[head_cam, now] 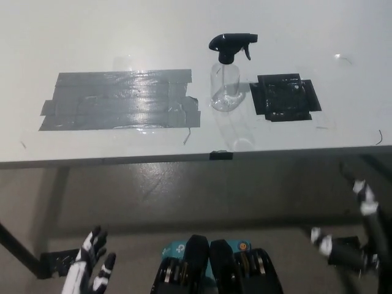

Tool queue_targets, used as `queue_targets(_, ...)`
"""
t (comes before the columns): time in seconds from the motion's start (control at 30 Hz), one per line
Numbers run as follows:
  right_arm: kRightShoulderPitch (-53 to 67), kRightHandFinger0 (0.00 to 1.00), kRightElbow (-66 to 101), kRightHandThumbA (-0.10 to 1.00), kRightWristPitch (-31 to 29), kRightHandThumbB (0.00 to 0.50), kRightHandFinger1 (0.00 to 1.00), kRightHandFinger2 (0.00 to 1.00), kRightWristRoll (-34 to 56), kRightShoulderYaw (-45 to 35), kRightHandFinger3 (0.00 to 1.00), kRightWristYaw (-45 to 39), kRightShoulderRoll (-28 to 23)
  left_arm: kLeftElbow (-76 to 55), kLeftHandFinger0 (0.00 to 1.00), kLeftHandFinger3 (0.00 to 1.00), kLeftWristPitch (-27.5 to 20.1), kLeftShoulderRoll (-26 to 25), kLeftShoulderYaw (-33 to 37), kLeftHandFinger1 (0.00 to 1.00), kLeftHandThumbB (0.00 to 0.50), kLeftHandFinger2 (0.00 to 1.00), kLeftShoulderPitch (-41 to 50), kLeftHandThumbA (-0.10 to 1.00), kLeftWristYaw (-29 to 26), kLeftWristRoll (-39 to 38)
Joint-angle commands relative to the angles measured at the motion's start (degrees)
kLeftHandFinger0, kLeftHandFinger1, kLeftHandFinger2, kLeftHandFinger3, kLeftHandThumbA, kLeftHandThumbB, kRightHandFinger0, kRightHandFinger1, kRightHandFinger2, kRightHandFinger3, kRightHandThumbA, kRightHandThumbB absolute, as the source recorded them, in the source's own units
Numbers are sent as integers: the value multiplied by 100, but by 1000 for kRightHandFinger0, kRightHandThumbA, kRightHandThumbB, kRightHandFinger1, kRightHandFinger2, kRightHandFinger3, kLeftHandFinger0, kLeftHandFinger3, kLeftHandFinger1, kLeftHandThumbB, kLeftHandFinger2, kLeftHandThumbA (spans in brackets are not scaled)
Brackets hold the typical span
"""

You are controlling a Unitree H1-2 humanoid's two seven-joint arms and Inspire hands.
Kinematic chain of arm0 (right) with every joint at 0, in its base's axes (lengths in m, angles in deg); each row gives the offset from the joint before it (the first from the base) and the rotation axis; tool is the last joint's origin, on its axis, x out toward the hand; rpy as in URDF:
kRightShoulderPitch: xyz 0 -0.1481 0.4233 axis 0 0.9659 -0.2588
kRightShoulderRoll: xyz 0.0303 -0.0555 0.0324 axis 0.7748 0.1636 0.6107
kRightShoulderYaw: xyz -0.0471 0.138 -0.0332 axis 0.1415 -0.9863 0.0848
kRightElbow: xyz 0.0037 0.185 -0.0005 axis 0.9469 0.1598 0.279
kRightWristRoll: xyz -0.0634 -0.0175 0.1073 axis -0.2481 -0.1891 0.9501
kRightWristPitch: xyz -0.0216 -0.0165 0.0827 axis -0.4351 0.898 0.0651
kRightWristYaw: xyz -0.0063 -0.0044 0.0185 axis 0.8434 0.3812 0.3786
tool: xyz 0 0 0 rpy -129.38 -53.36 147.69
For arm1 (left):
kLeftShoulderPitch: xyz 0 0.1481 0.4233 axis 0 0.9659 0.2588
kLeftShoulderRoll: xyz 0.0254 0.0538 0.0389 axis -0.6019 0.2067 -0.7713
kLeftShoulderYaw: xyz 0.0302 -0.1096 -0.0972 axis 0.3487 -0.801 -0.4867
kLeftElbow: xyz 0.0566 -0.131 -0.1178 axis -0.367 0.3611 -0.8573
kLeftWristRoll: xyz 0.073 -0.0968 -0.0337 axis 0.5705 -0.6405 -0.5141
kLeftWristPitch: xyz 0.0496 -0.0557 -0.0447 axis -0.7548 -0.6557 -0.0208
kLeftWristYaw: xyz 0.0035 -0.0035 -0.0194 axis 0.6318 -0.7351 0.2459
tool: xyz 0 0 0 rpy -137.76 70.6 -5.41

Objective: The robot grabs the black lid of the spray bottle on the desk and places it on the black area of the desk

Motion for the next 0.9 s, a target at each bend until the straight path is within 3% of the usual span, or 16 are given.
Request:
queue_targets(0.0, -1652, 1000, 609, 799, 1513, 480, 1000, 1000, -17, -146, 1000, -718, -408, 32, 1000, 1000, -22, -88, 13, 1000, 152, 1000, -265, 726, -23, 130)
queue_targets(0.1, -2589, 1000, 93, 794, 1859, 474, 1000, 1000, 525, -162, 1000, -976, -652, 376, 1000, 1000, 23, -147, 22, 1000, 123, 1000, -328, 682, -70, 291)
queue_targets(0.23, -3790, 1000, -484, 772, 2633, 473, 1000, 1000, 1148, -201, 1000, -1422, -914, 603, 1000, 1000, 59, -208, 55, 1000, 125, 1000, -492, 658, -66, 412)
queue_targets(0.27, -4232, 1000, -785, 759, 2869, 493, 1000, 1000, 1282, -196, 1000, -1560, -954, 579, 1000, 1000, 117, -233, 72, 1000, 131, 1000, -523, 660, -49, 464)
queue_targets(0.47, -6026, 1000, -2935, 681, 3207, 487, 1000, 1000, 1462, 16, 1000, -2183, -874, 514, 1000, 1000, 236, -229, 89, 1000, 145, 1000, -661, 629, -56, 545)
queue_targets(0.63, -7234, 1000, -4777, 715, 3170, 495, 1000, 1000, 1076, 360, 1000, -2483, -731, 636, 1000, 1000, 189, -230, 100, 1000, 154, 1000, -855, 610, -98, 635)
queue_targets(0.73, -7746, 1000, -5753, 628, 3017, 439, 1000, 1000, 1081, 385, 1000, -2480, -505, 678, 1000, 1000, 166, -233, 106, 1000, 149, 1000, -915, 590, -130, 705)
queue_targets(0.87, -8441, 1000, -7017, 627, 2922, 481, 1000, 1000, 951, 522, 1000, -2662, -313, 696, 1000, 1000, 202, -216, 101, 1000, 140, 1000, -1045, 572, -130, 715)
